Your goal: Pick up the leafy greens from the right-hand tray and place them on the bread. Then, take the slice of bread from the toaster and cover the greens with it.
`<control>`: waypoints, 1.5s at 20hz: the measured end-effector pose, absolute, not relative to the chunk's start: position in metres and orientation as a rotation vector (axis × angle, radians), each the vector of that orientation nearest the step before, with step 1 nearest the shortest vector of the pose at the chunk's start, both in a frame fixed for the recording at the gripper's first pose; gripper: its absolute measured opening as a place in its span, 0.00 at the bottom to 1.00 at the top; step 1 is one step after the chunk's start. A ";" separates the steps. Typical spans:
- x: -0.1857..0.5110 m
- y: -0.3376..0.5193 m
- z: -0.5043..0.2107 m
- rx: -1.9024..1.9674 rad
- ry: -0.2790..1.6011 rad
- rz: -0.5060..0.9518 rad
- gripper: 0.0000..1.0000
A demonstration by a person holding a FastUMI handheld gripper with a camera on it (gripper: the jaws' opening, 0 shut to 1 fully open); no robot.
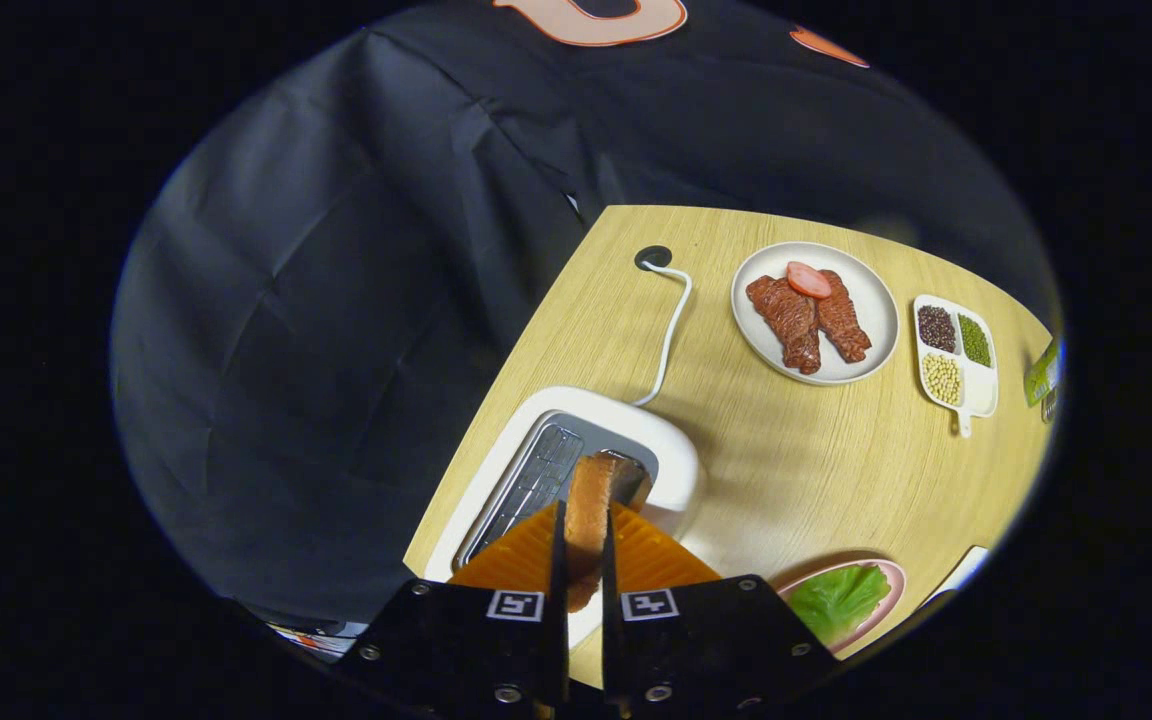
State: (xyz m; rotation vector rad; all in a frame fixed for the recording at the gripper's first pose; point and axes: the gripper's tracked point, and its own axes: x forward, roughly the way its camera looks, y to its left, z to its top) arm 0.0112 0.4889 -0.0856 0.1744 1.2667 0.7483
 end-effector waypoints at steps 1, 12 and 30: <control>0.012 0.489 -0.084 0.176 1.256 0.757 0.13; 0.001 0.461 -0.029 0.294 1.093 0.842 0.12; -0.037 0.348 -0.016 0.475 0.986 0.877 0.12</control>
